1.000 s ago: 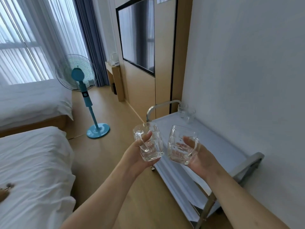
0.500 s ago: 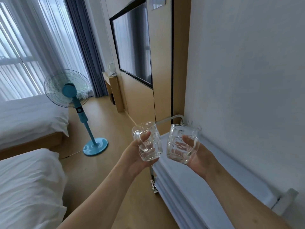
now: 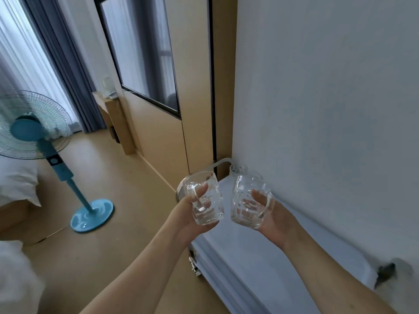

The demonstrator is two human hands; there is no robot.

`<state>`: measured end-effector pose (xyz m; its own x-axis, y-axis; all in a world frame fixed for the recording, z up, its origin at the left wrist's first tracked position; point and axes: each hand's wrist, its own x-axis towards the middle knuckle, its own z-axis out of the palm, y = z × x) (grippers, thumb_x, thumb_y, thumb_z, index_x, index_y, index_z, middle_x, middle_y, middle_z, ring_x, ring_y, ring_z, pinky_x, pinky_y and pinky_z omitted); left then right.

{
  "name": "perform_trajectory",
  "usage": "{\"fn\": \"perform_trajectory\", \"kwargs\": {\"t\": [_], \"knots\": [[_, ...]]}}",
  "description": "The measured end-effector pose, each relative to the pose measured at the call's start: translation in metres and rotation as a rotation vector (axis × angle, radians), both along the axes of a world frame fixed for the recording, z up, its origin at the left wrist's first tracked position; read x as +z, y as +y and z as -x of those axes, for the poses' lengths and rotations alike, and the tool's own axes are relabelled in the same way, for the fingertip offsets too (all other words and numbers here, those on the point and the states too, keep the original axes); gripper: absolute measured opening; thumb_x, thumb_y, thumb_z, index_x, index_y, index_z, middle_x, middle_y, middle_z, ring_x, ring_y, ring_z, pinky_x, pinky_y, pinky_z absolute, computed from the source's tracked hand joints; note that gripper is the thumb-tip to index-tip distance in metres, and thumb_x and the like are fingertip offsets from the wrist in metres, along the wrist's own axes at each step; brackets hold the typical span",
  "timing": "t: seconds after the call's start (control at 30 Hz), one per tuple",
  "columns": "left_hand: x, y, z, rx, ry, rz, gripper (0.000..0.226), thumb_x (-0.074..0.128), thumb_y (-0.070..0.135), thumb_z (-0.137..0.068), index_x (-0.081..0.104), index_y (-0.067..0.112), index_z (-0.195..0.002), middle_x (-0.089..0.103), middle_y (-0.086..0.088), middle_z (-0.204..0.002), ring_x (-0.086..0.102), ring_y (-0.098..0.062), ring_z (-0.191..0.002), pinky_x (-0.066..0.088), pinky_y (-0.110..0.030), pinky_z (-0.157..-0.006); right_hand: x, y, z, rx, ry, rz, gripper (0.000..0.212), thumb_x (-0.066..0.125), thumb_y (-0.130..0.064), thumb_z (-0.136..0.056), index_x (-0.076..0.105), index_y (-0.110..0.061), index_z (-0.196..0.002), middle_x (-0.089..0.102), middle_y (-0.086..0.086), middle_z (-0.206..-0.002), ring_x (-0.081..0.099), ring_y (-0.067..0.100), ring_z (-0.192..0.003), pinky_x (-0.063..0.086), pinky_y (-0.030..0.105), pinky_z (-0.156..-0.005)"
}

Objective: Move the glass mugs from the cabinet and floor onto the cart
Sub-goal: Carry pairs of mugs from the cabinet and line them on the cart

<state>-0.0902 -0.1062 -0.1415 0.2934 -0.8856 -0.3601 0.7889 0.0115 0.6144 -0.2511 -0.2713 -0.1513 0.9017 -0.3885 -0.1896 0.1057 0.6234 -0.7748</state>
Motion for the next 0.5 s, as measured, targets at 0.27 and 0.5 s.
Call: {"fn": "perform_trajectory", "kwargs": {"t": [0.27, 0.5], "knots": [[-0.014, -0.042, -0.074, -0.17, -0.136, -0.102, 0.054, 0.088, 0.045, -0.069, 0.074, 0.012, -0.109, 0.066, -0.01, -0.105, 0.065, -0.029, -0.096, 0.041, -0.047, -0.109, -0.023, -0.01, -0.039, -0.302, 0.136, -0.134, 0.043, 0.066, -0.022, -0.092, 0.062, 0.001, -0.128, 0.059, 0.021, -0.124, 0.057, 0.04, -0.113, 0.033, 0.06, -0.114], [-0.038, -0.071, -0.111, -0.334, -0.13, -0.123, 0.071, 0.088, 0.046, -0.07, 0.066, 0.011, -0.128, 0.063, -0.012, -0.114, 0.062, -0.031, -0.104, 0.042, -0.052, -0.109, -0.032, 0.007, -0.051, -0.38, 0.087, -0.078, 0.061, 0.102, -0.032, -0.021, 0.08, -0.014, -0.075, 0.073, 0.011, -0.089, 0.071, 0.028, -0.079, 0.06, 0.037, -0.071]]}}
